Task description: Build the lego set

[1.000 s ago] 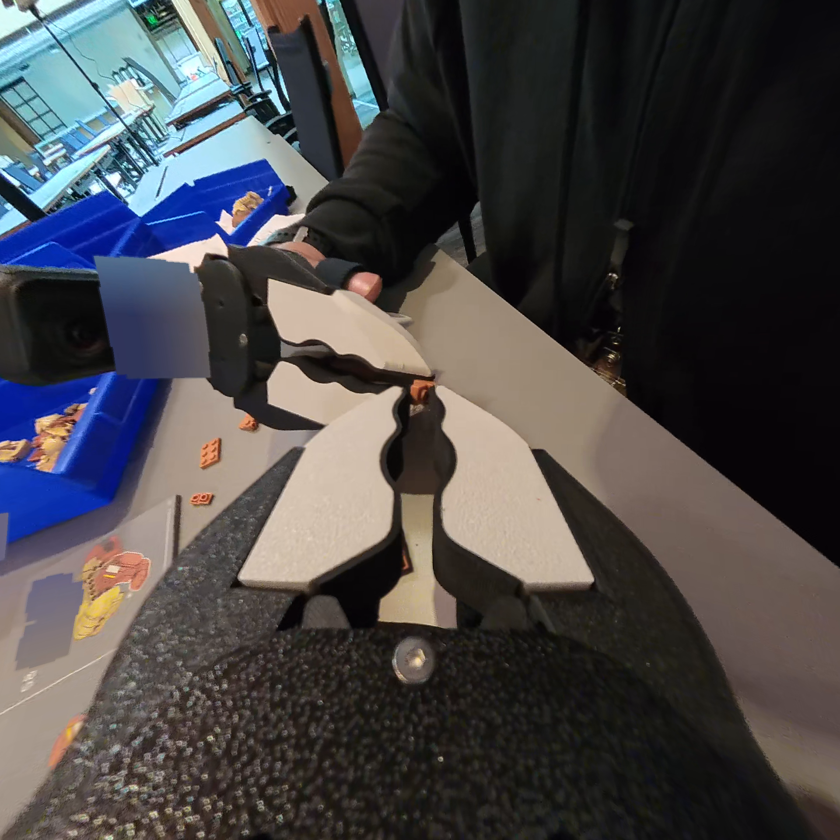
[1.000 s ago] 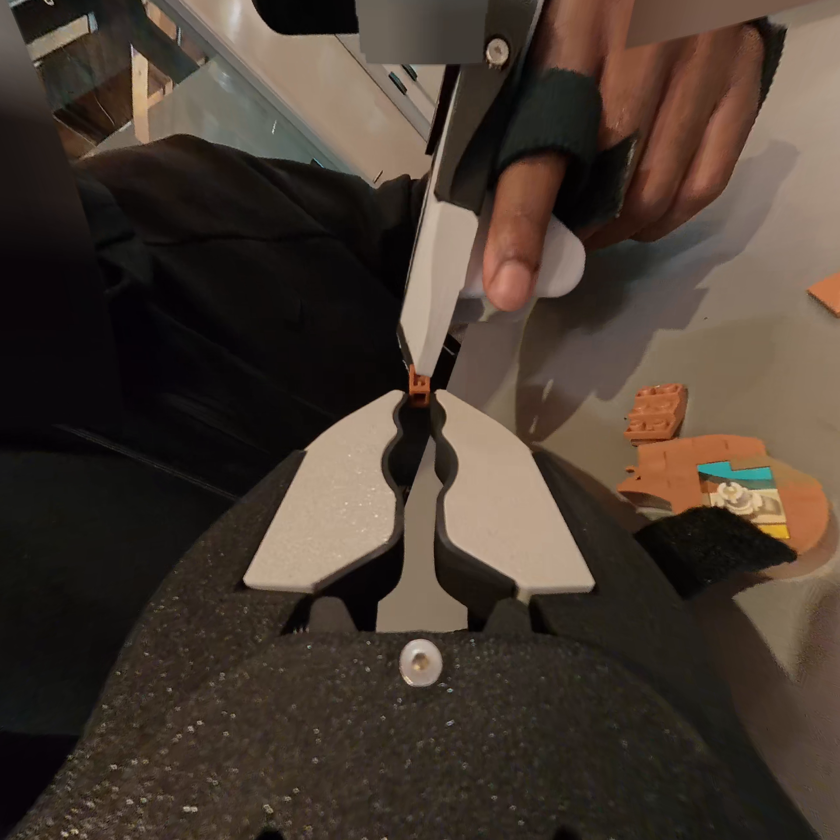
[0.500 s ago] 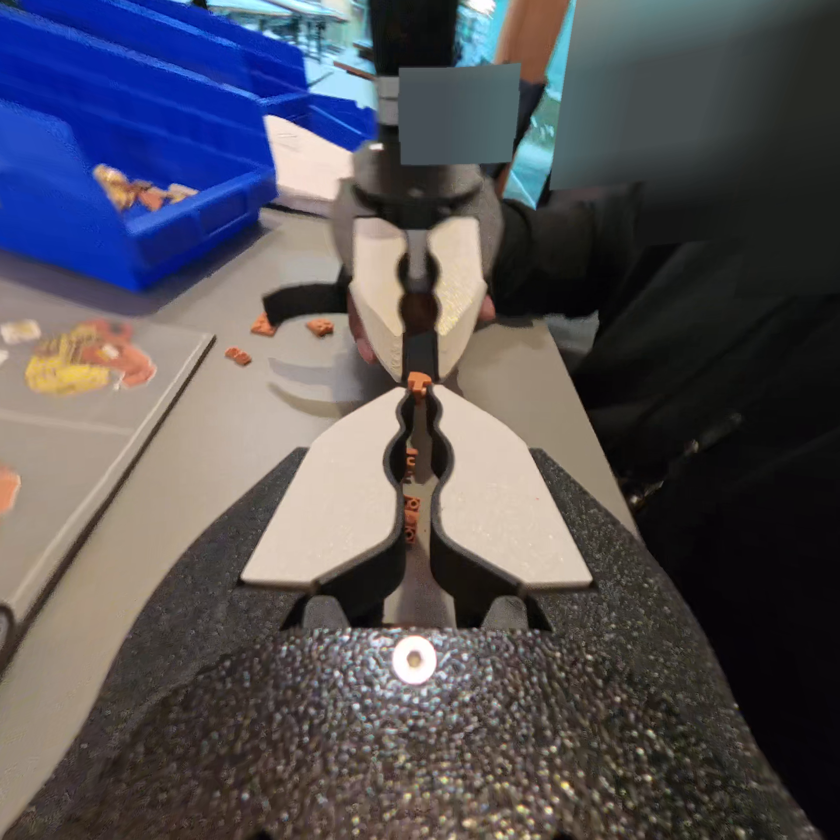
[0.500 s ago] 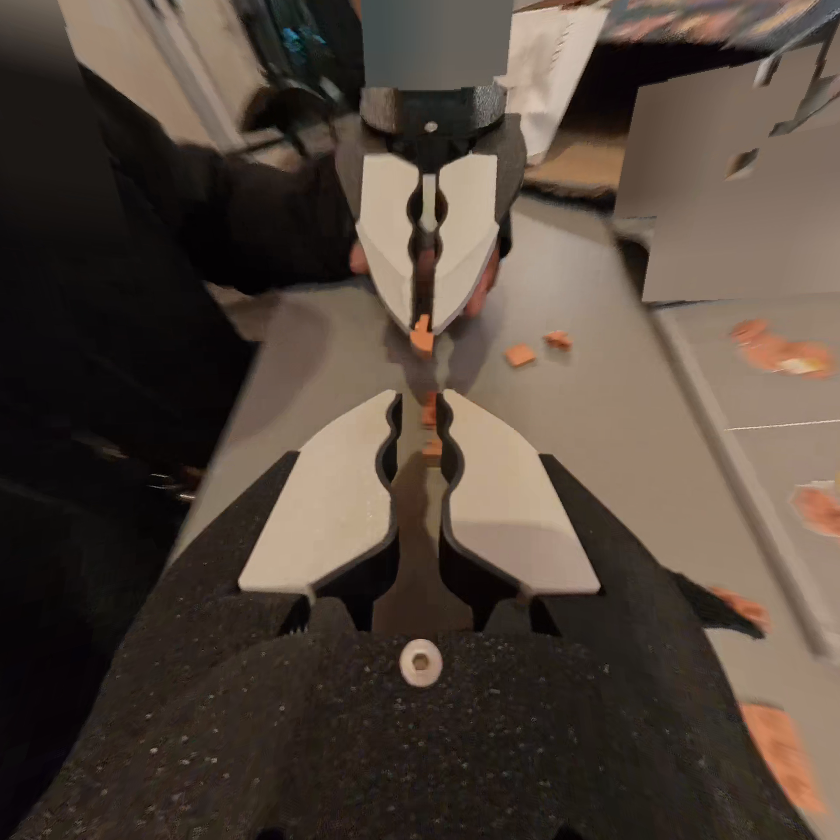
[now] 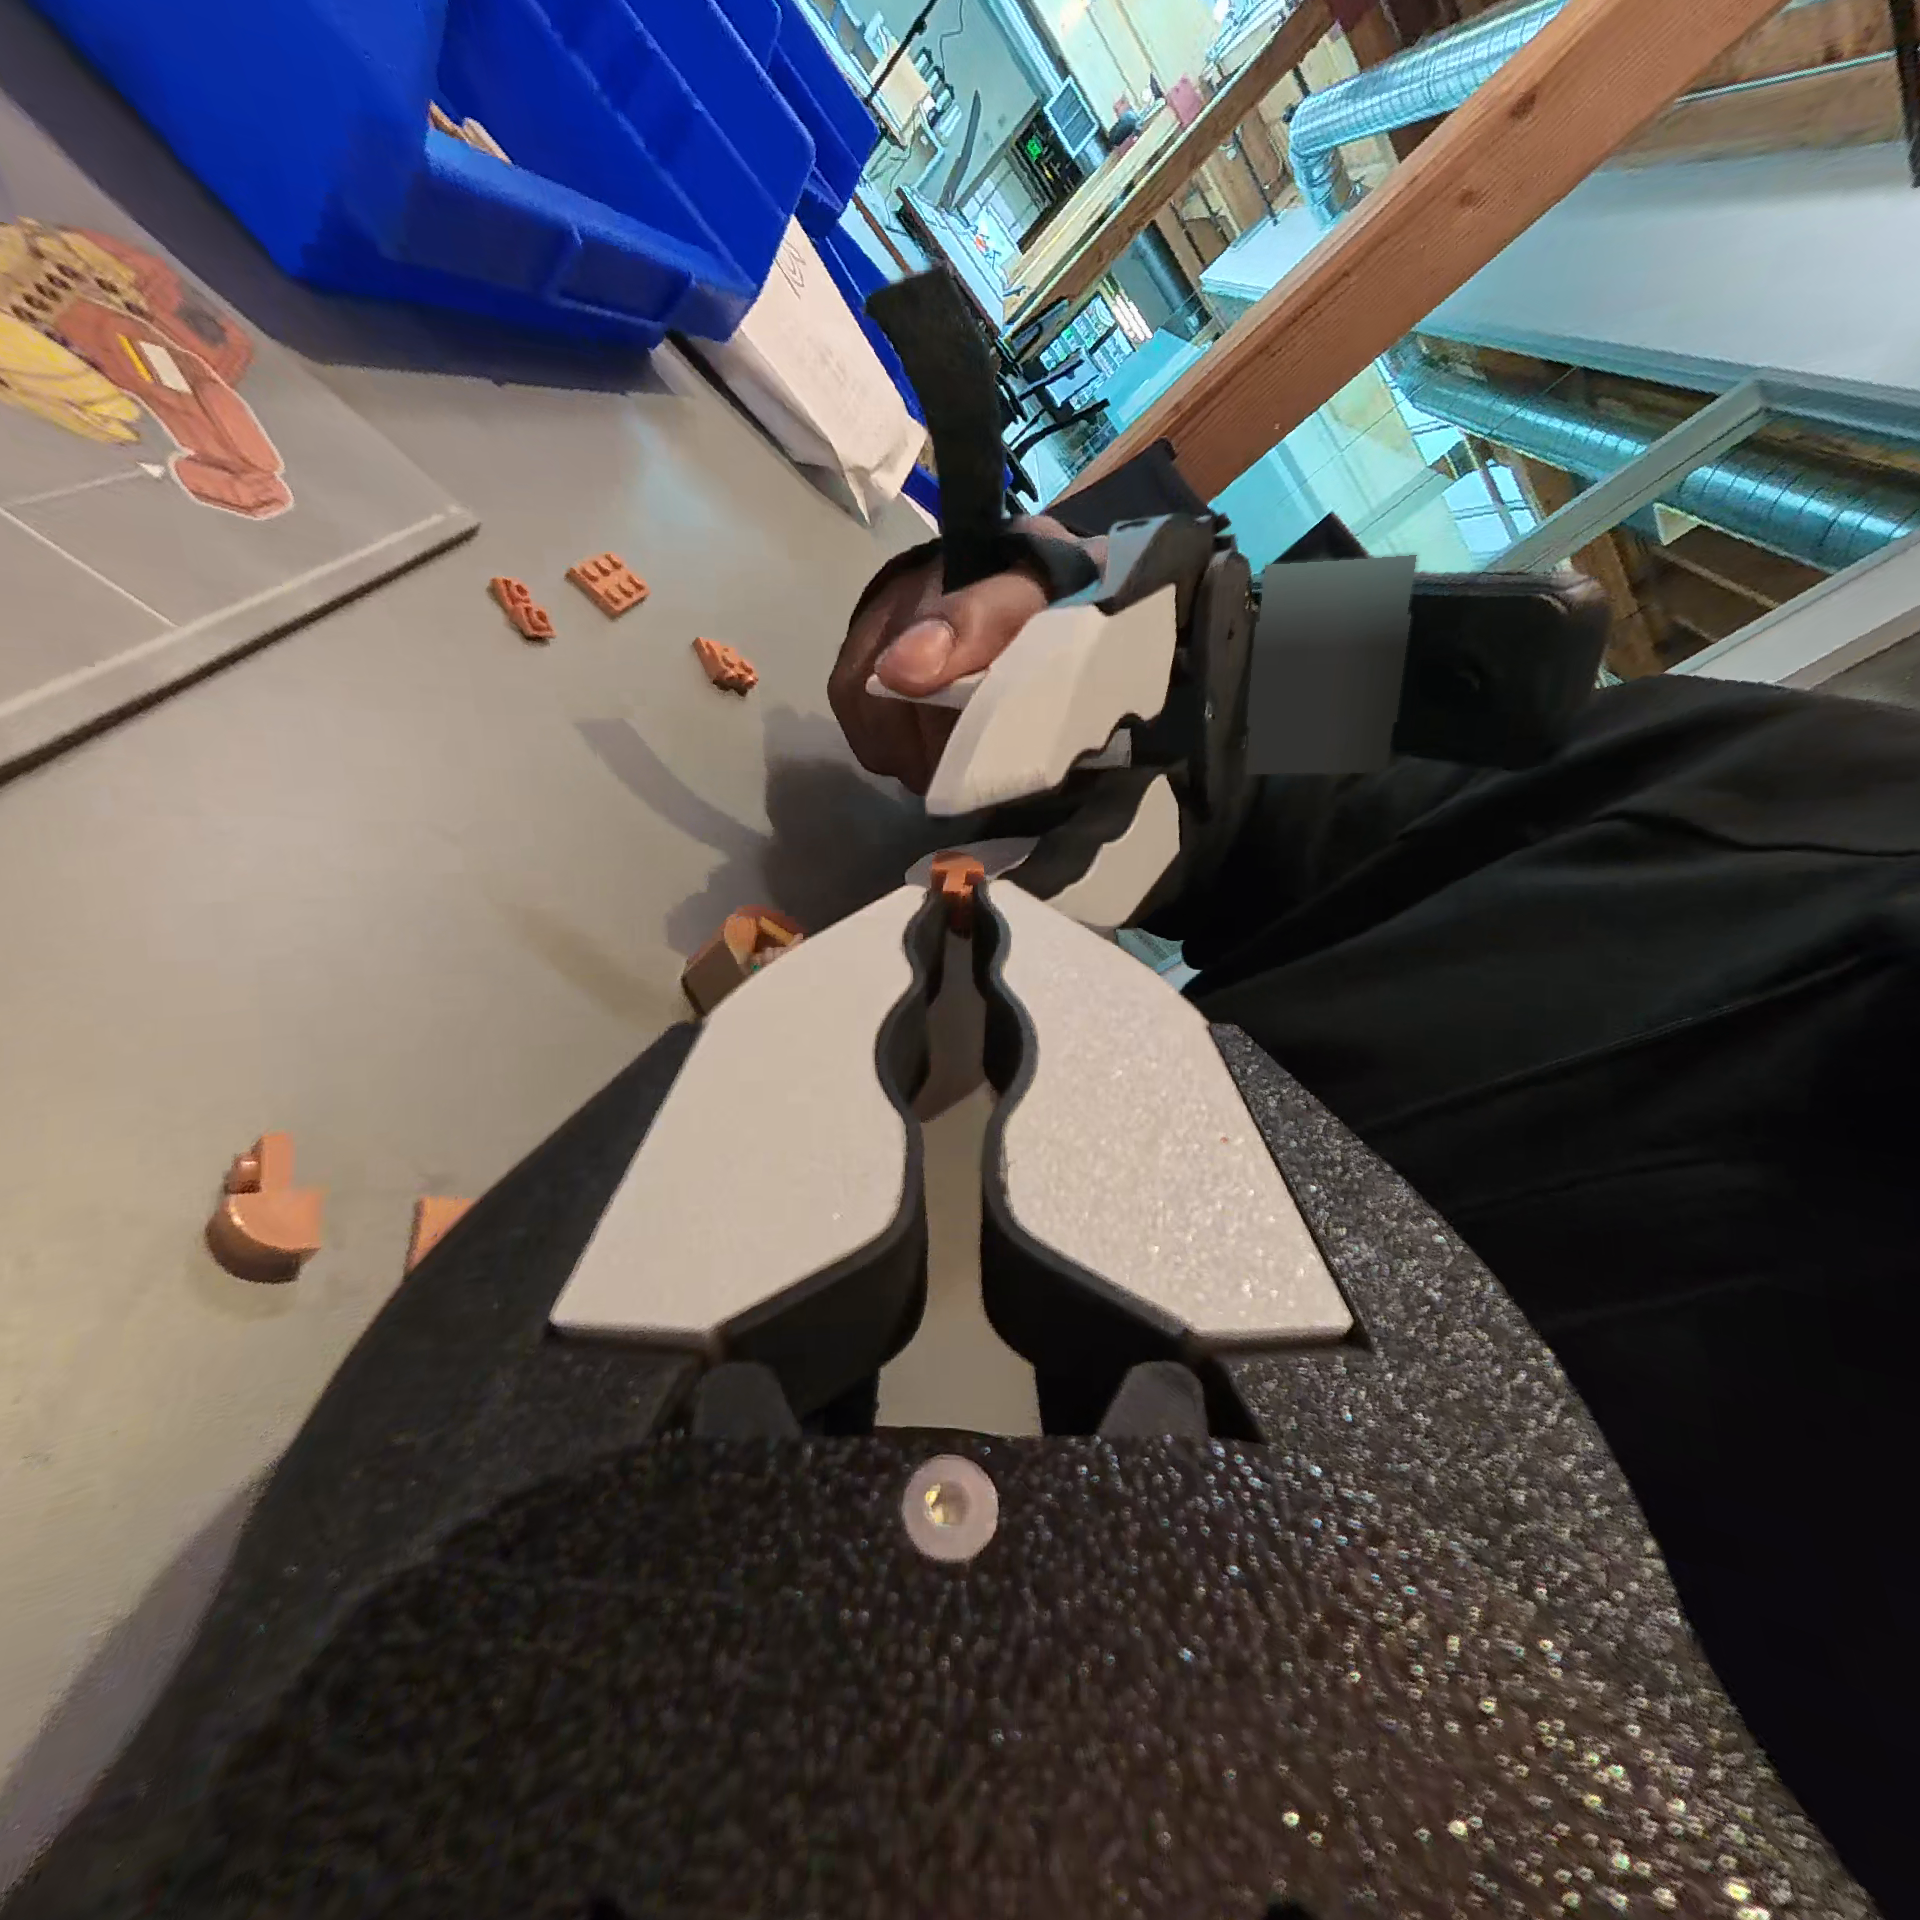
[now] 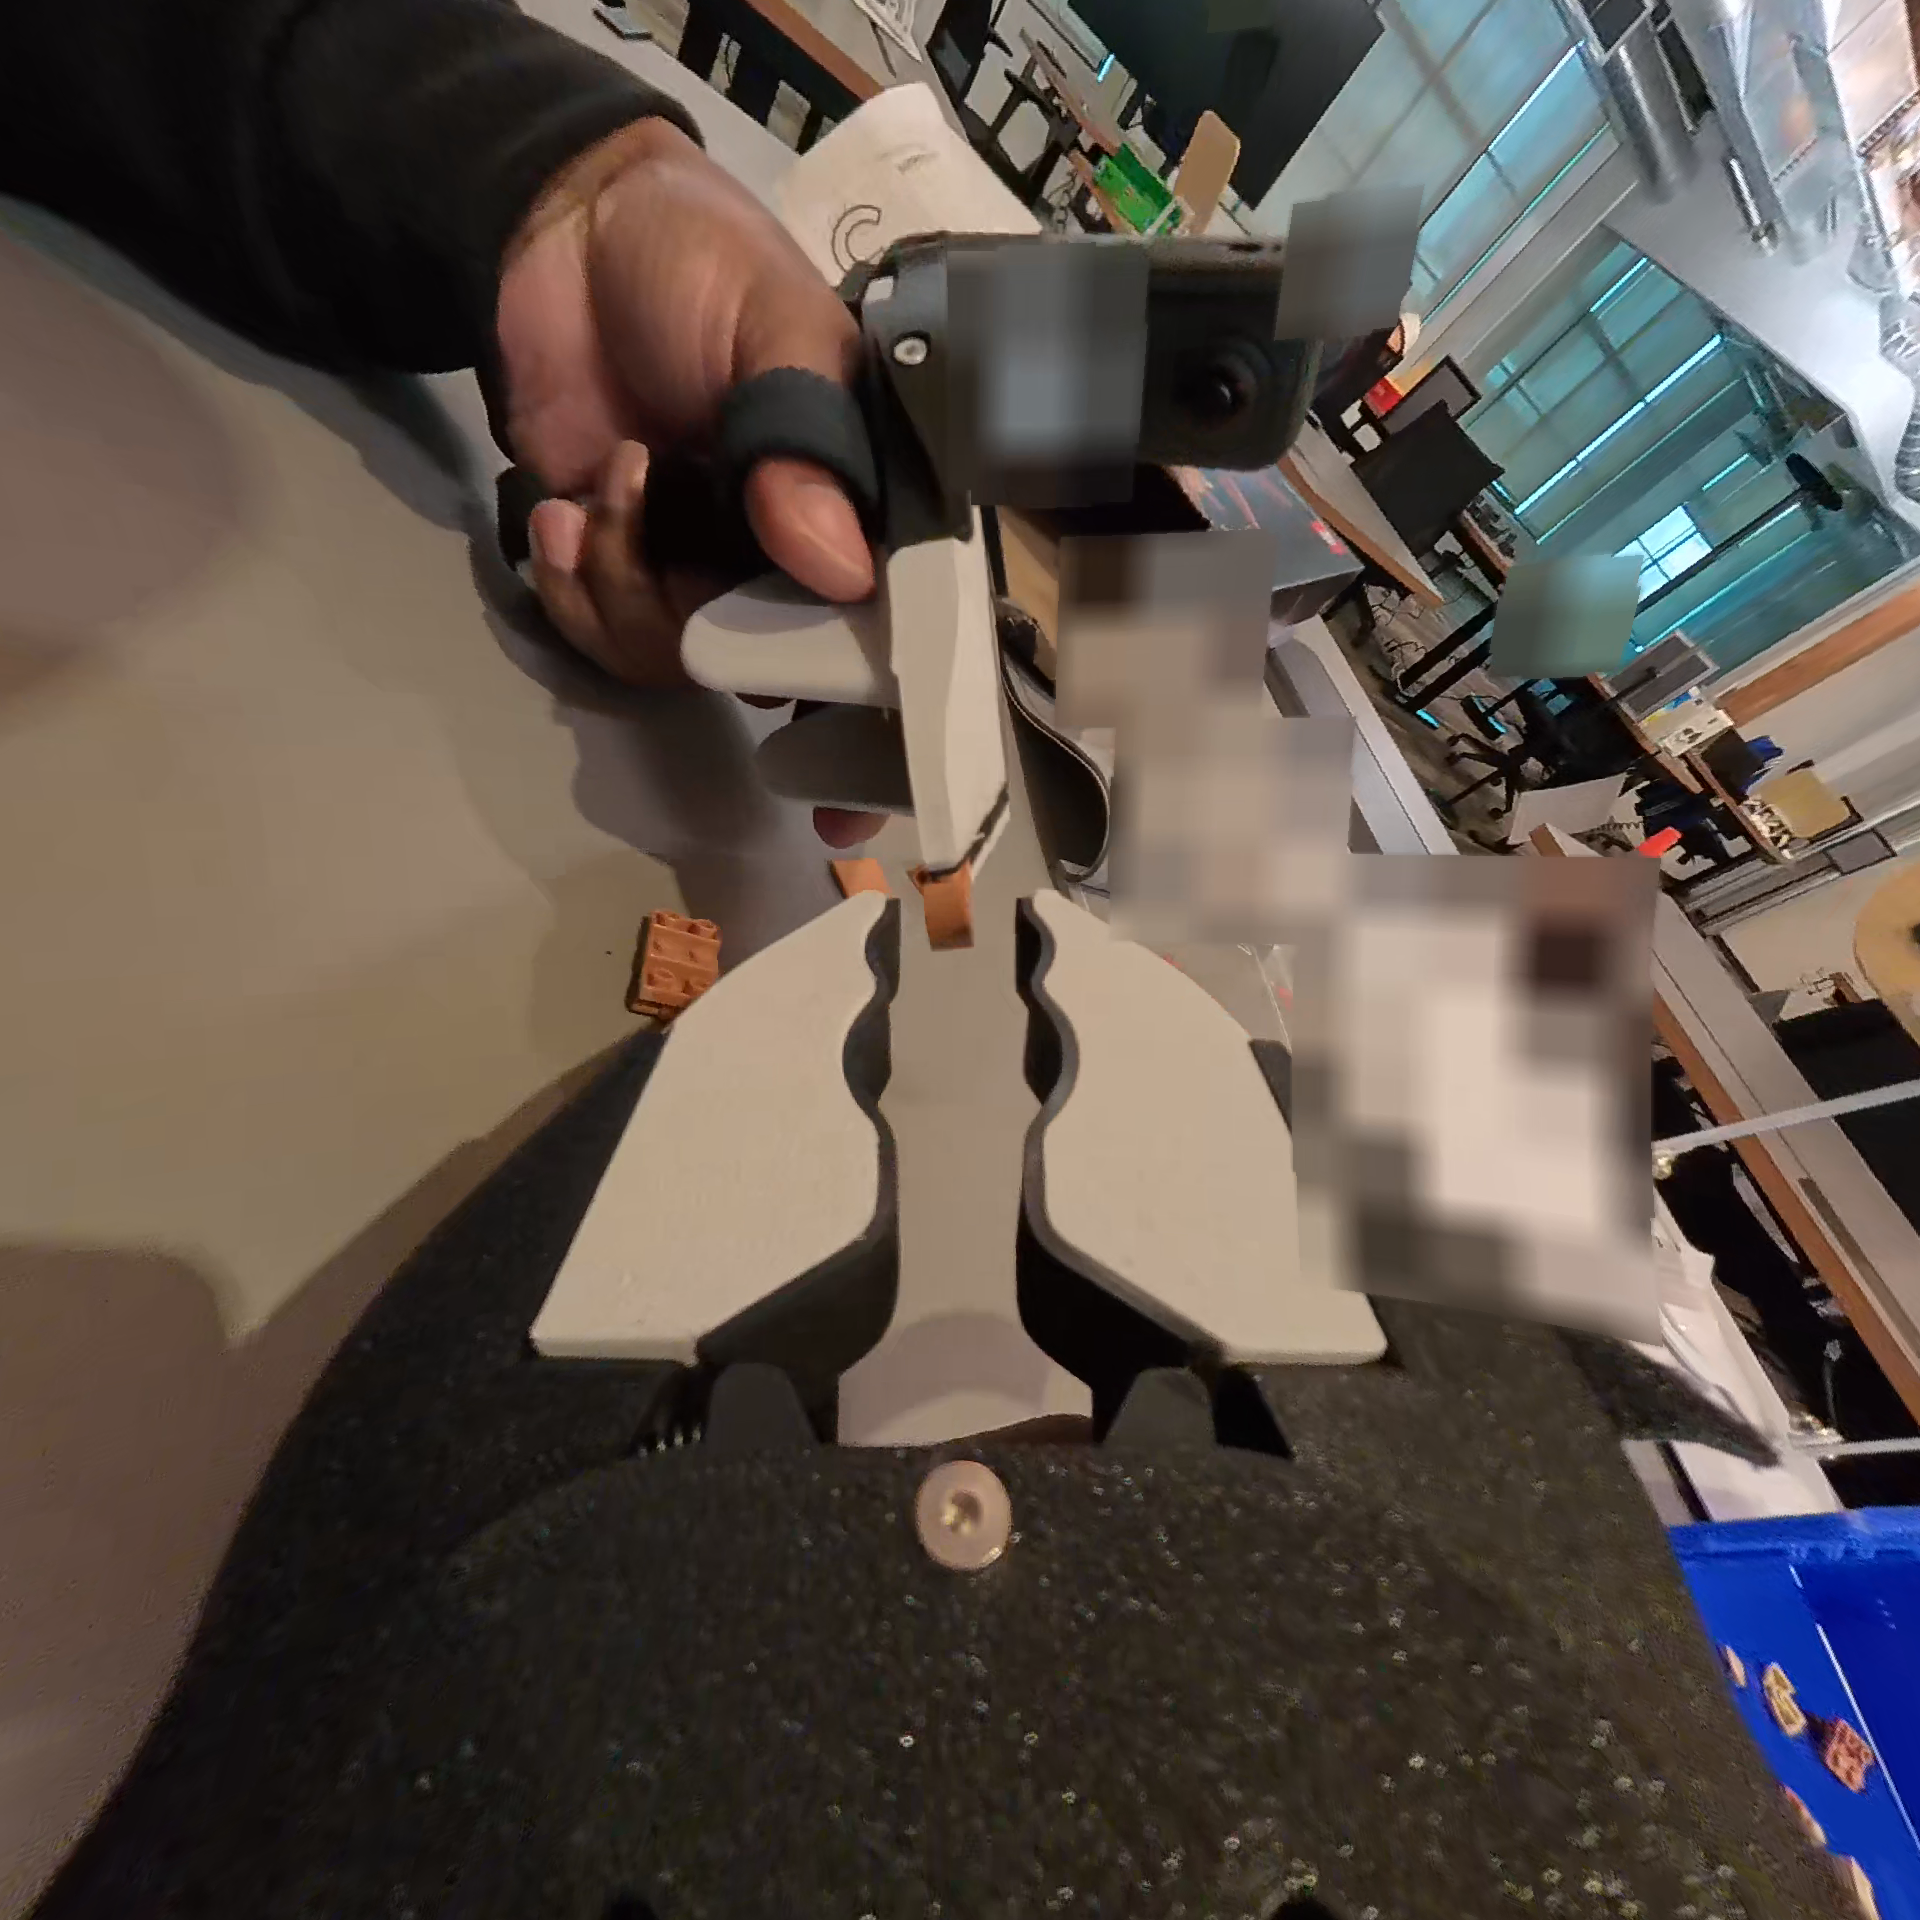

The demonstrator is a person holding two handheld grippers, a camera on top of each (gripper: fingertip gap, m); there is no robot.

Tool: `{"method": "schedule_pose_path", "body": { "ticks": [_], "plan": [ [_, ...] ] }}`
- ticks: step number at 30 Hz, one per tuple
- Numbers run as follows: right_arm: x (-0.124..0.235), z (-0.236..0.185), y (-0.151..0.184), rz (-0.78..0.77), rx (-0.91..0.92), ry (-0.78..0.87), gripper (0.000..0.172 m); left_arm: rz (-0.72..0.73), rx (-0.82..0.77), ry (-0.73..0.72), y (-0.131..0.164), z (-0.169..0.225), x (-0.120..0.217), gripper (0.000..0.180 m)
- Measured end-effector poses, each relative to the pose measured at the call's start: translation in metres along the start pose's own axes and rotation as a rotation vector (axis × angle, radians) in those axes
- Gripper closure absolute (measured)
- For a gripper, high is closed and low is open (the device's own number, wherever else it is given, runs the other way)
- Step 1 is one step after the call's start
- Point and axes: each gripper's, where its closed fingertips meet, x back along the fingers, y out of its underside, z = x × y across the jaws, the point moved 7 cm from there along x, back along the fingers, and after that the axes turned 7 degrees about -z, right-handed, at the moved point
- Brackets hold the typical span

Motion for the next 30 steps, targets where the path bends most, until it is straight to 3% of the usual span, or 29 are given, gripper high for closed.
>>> {"method": "schedule_pose_path", "body": {
  "ticks": [3,6,8,13,19,30],
  "plan": [
    [0.0,-0.002,-0.002,-0.002,-0.002,-0.001,0.163,0.0,0.005,0.011,0.0,0.0,-0.001,0.176],
    [0.0,0.0,-0.003,-0.014,-0.055,-0.026,0.164,-0.009,-0.038,0.003,0.0,0.002,0.0,0.176],
    [0.001,0.001,-0.002,-0.029,-0.132,-0.071,0.164,-0.045,-0.124,-0.028,-0.001,0.005,0.004,0.165],
    [0.004,-0.009,-0.003,-0.1,-0.33,-0.316,0.164,-0.28,-0.485,-0.253,0.014,0.007,0.023,0.157],
    [0.005,-0.029,0.007,-0.256,-0.318,-0.511,0.164,-0.458,-0.6,-0.348,0.031,-0.001,0.013,0.156],
    [-0.013,-0.017,0.028,-0.338,-0.361,-0.361,0.164,-0.58,-0.7,-0.397,0.043,-0.004,-0.002,0.158]
  ]
}}
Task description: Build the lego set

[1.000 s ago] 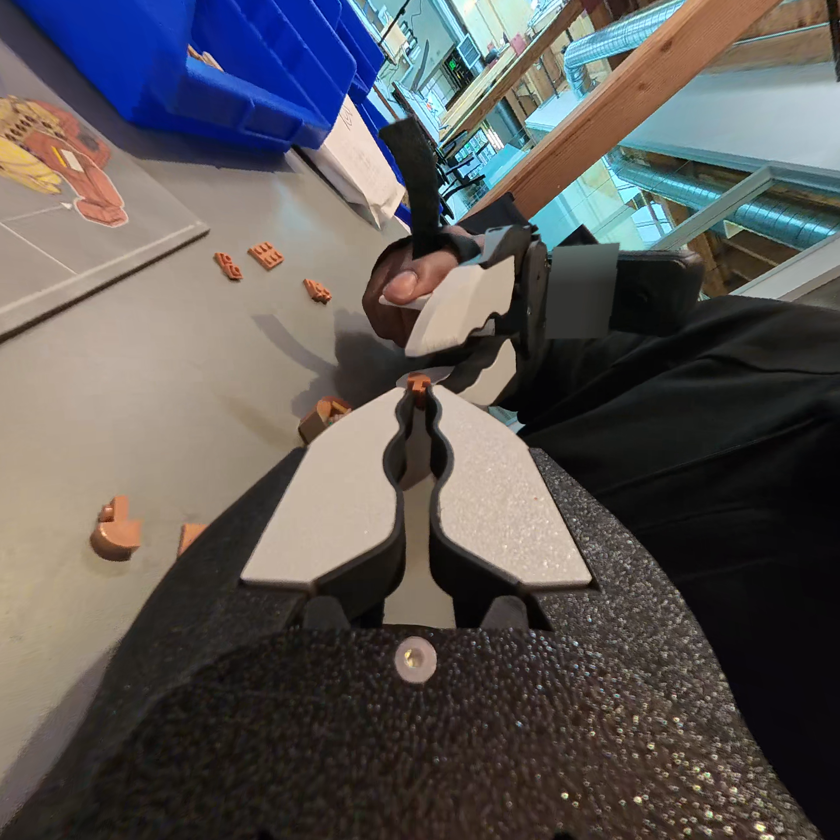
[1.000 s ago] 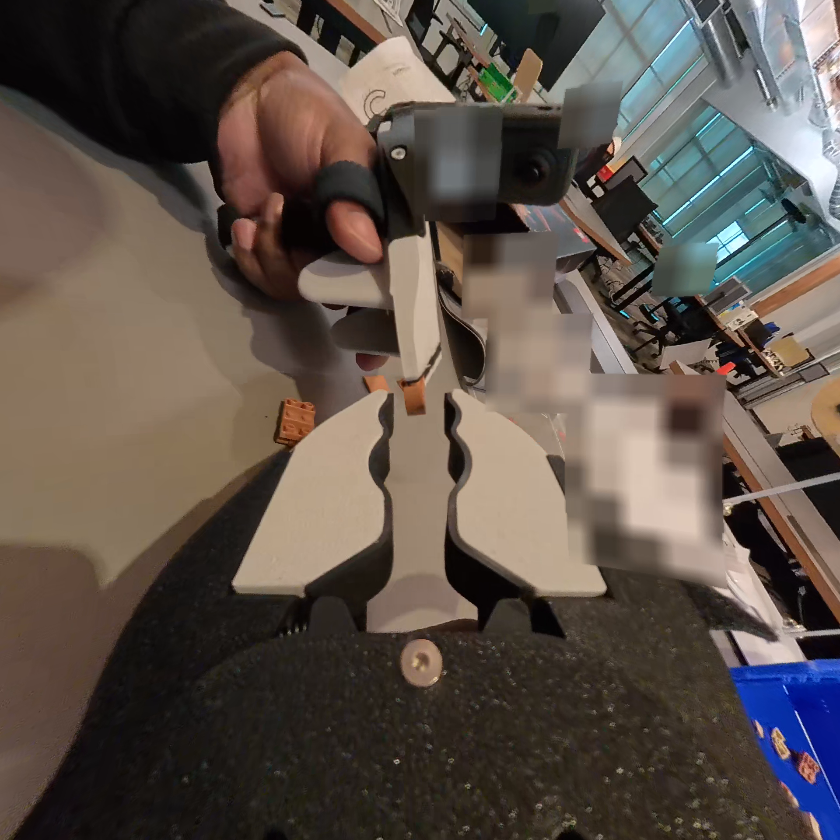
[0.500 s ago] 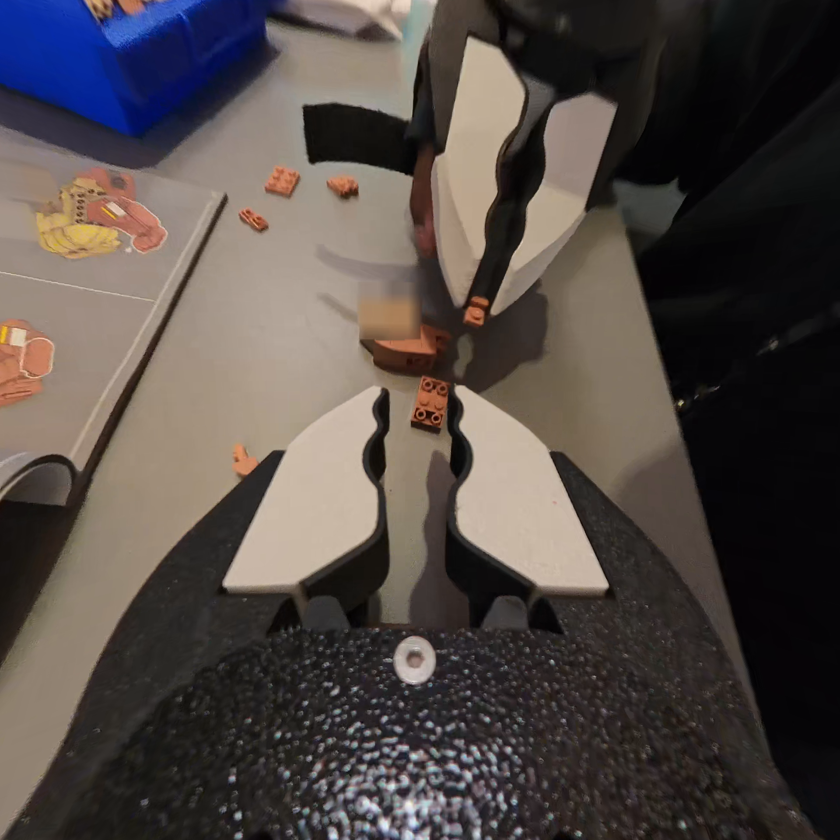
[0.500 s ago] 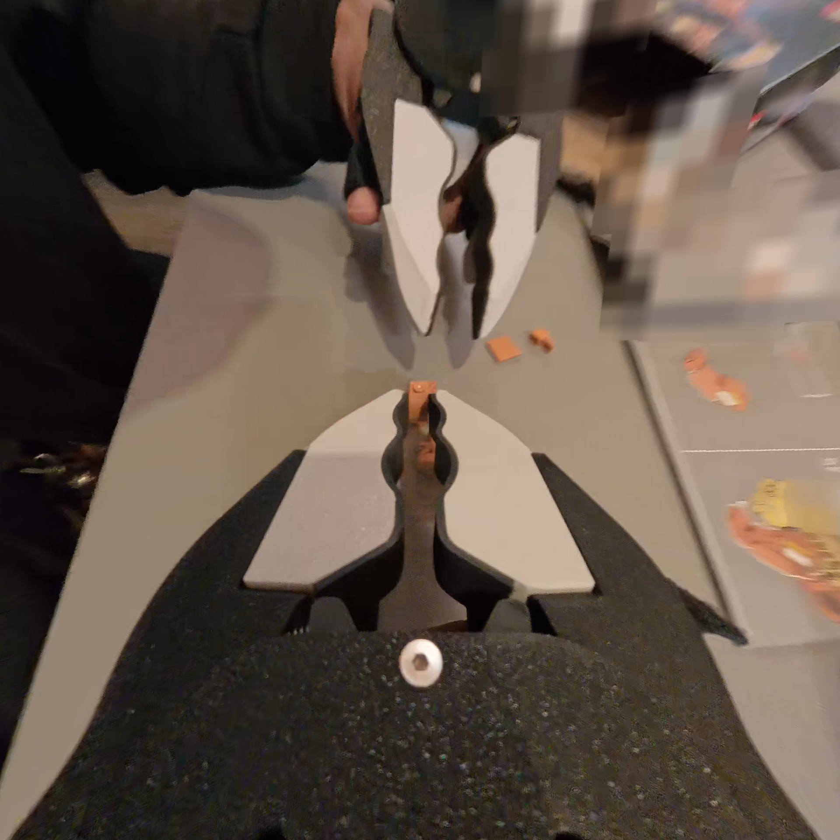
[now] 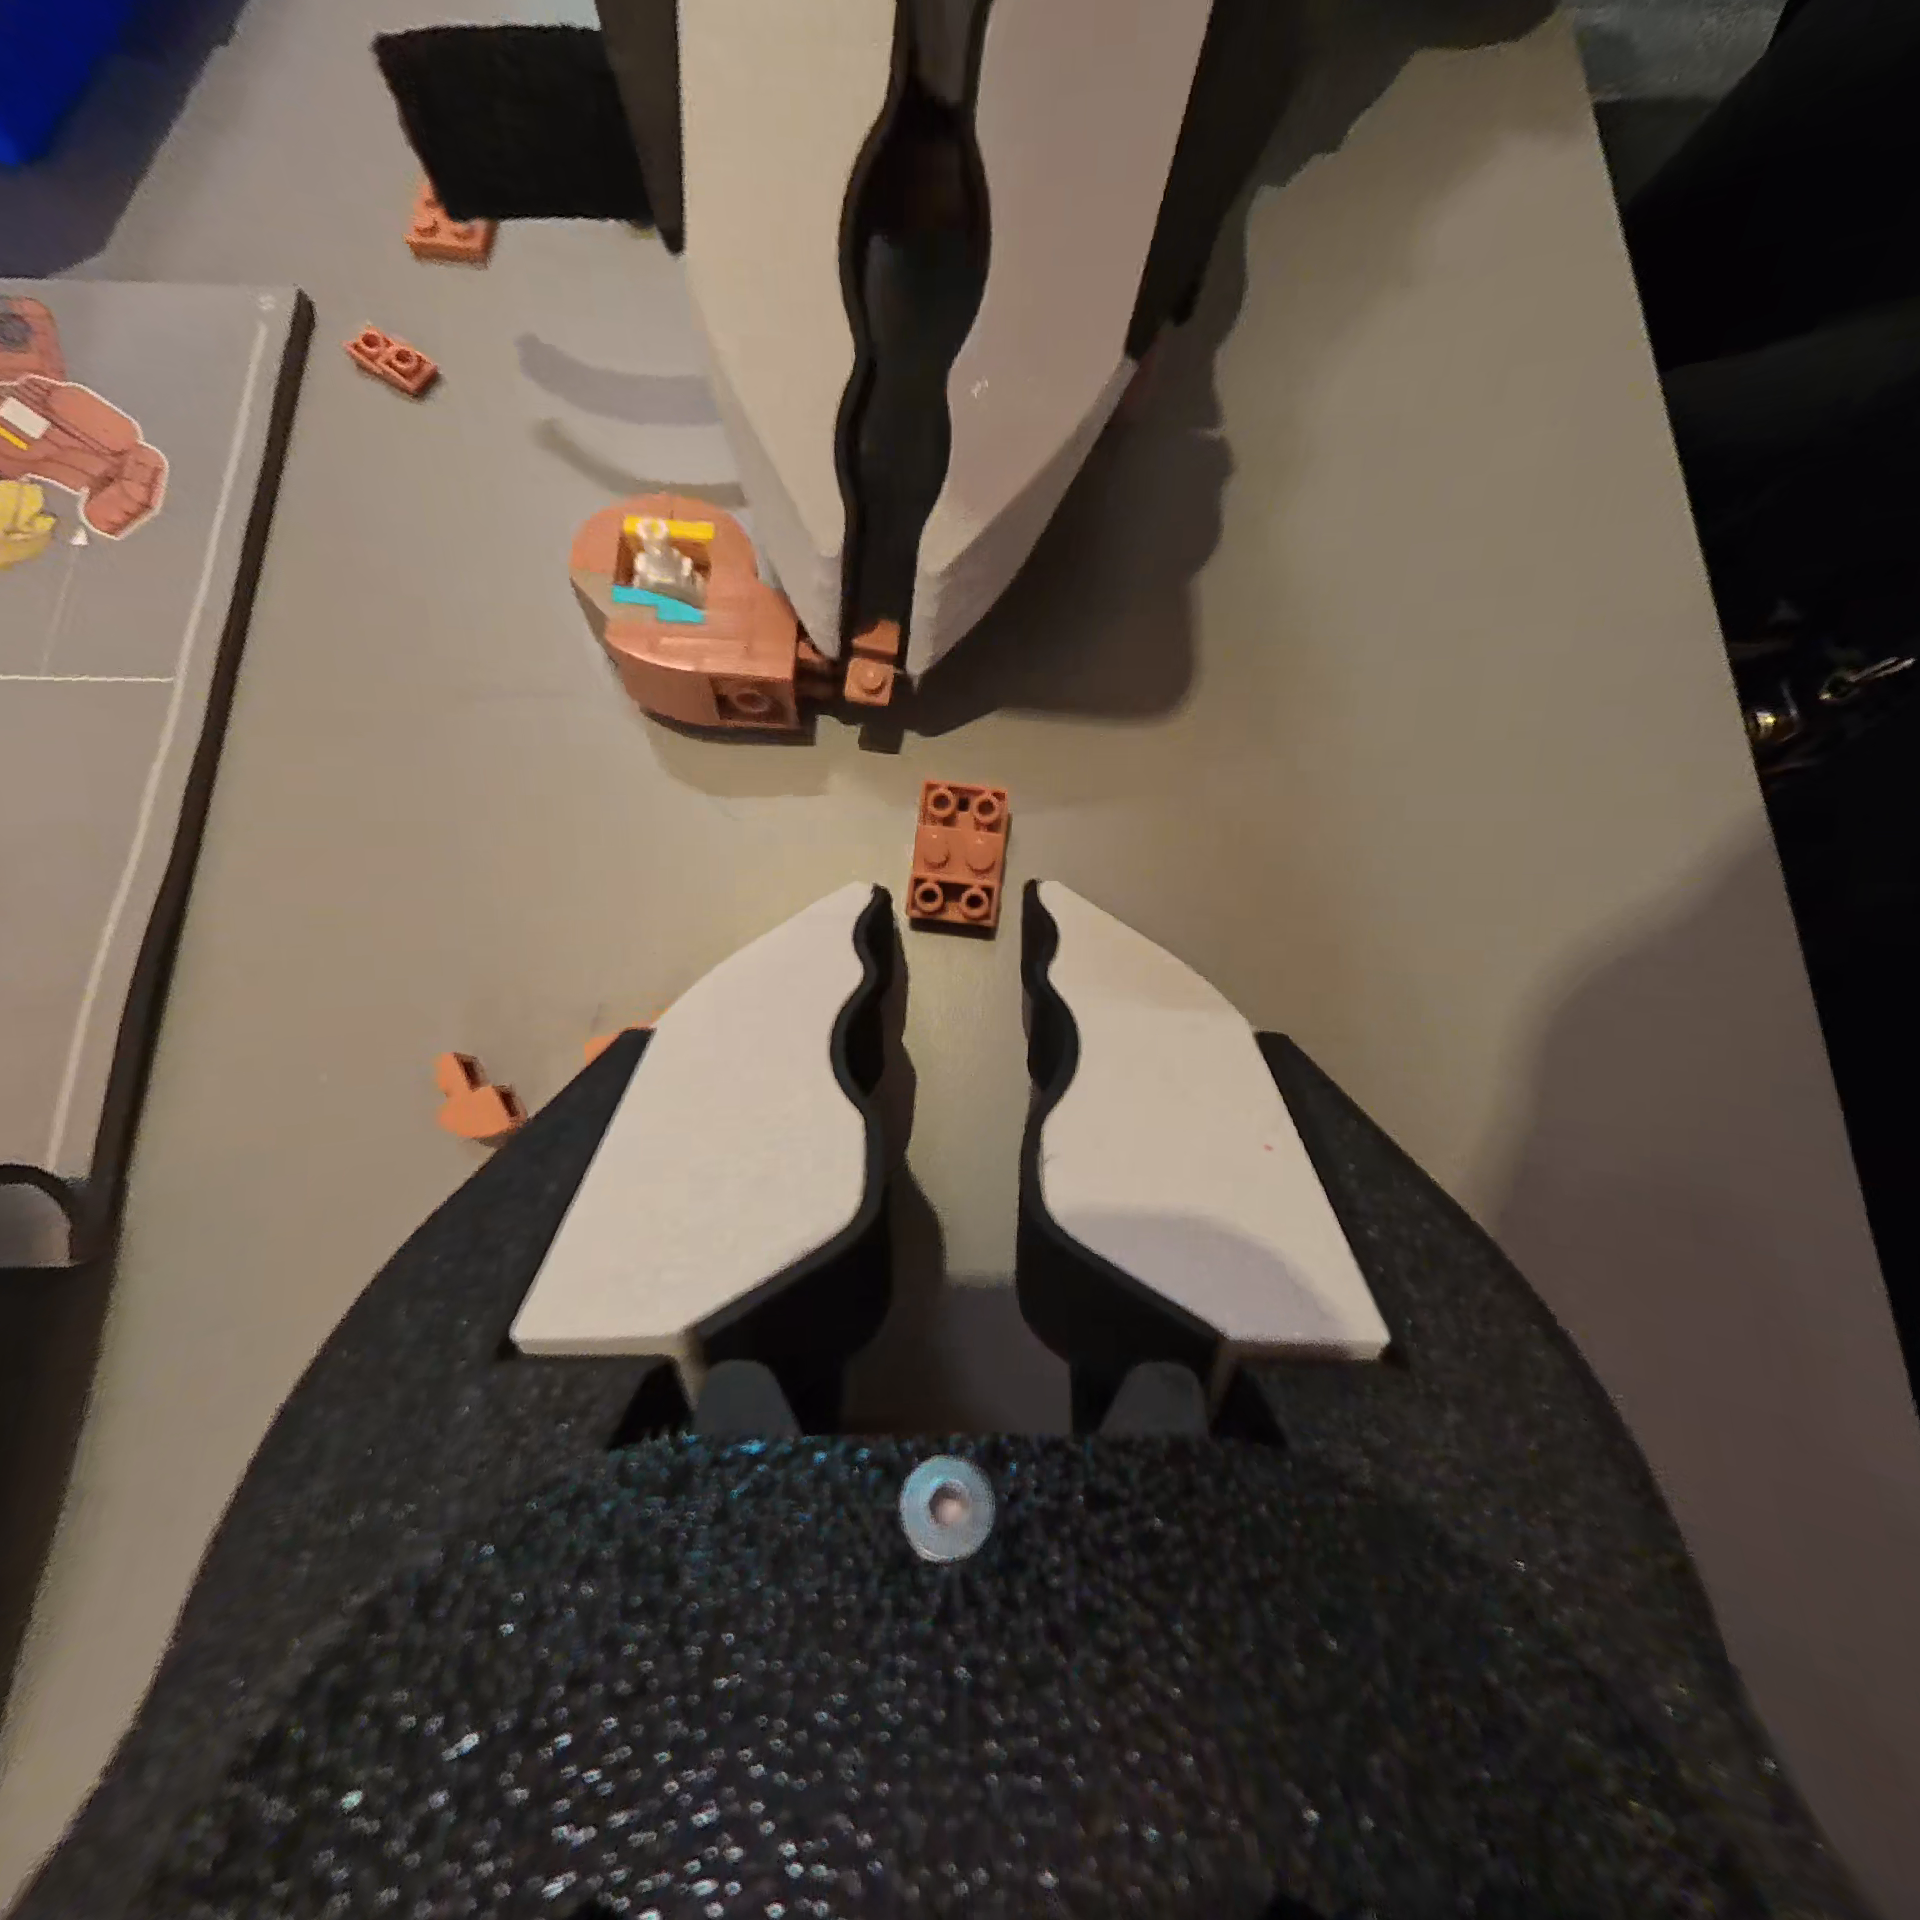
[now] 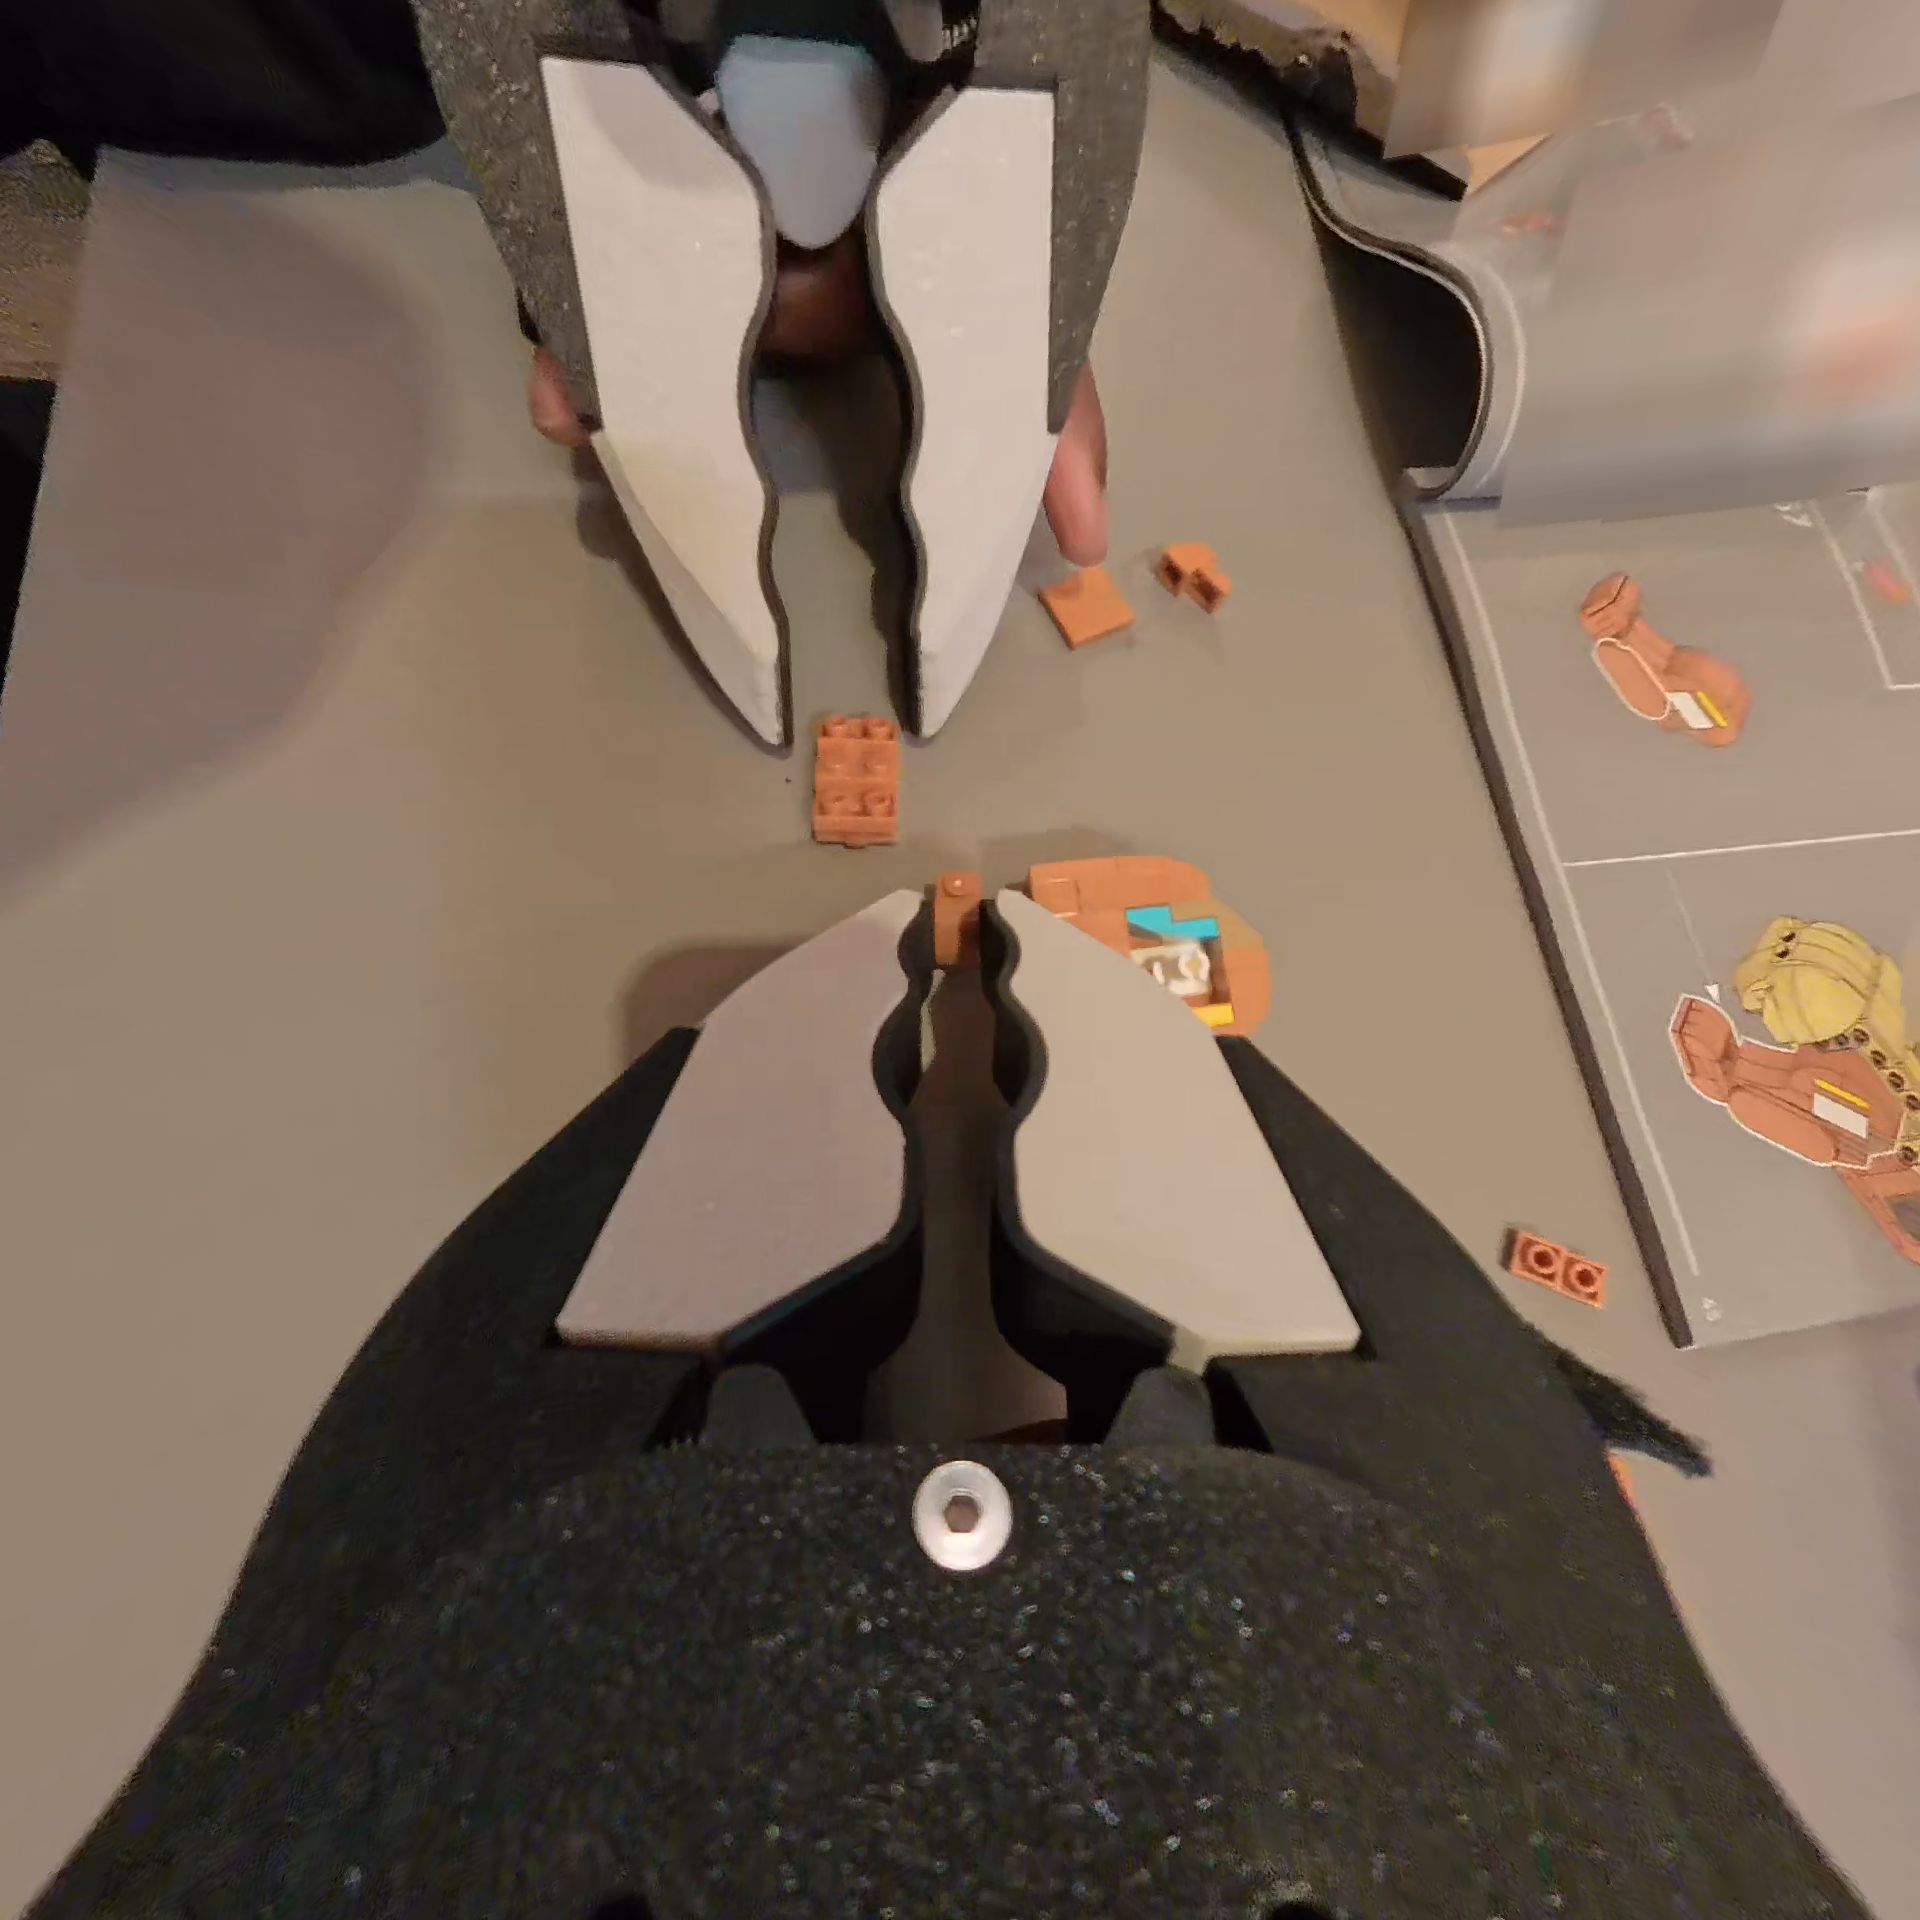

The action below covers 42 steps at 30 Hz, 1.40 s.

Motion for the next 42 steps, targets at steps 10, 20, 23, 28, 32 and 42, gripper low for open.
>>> {"method": "schedule_pose_path", "body": {
  "ticks": [10,20,23,28,32,42],
  "plan": [
    [0.001,-0.009,-0.007,0.048,-0.03,-0.102,0.164,-0.005,-0.055,-0.053,-0.009,0.003,-0.007,0.164],
    [-0.004,-0.014,-0.008,0.006,-0.001,-0.095,0.164,-0.032,-0.114,-0.098,-0.018,0.009,-0.01,0.165],
    [-0.004,-0.014,-0.007,-0.003,-0.003,-0.101,0.164,-0.025,-0.117,-0.093,-0.018,0.009,-0.01,0.165],
    [-0.003,-0.013,-0.007,0.012,-0.01,-0.112,0.164,-0.022,-0.114,-0.08,-0.018,0.01,-0.011,0.165],
    [-0.001,-0.012,-0.008,0.043,-0.03,-0.135,0.164,-0.037,-0.126,-0.084,-0.019,0.012,-0.012,0.165],
    [-0.004,-0.015,-0.007,0.005,-0.015,-0.139,0.164,-0.006,-0.126,-0.064,-0.02,0.012,-0.013,0.165]
  ]
}}
